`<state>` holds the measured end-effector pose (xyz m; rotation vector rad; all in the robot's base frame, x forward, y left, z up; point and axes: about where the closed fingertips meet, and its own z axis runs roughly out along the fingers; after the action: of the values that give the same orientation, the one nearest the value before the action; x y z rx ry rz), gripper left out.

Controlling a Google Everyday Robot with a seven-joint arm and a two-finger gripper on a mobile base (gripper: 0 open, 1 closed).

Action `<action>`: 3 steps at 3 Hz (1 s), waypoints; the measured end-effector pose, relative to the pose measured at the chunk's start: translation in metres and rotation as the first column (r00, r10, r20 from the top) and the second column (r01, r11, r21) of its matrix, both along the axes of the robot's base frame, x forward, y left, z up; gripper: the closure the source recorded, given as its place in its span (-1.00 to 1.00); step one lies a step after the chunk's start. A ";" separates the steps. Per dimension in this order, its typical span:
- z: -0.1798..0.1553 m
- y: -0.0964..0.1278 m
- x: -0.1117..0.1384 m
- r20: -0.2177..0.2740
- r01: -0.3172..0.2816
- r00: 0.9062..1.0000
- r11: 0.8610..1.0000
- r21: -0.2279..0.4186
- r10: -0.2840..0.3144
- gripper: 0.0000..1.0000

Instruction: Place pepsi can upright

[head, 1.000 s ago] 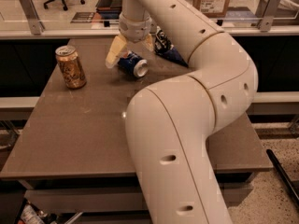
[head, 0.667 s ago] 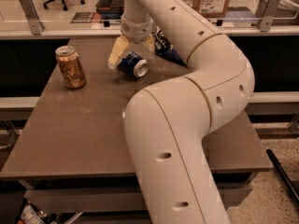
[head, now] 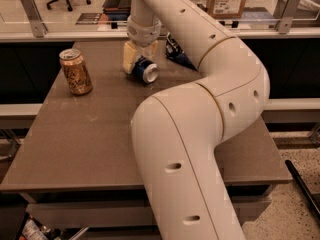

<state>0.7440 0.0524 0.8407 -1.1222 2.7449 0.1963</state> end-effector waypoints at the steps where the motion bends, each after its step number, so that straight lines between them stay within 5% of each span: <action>1: -0.003 0.004 0.005 0.011 0.001 1.000 1.000 0.008 -0.001 0.30; 3: -0.008 0.009 0.010 0.023 0.000 1.000 1.000 0.016 -0.001 1.00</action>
Offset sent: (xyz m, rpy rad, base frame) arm 0.0042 0.0034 -0.0028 0.0070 -0.0105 -0.0005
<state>0.7541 0.0612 0.8329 -1.1126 2.7186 0.2038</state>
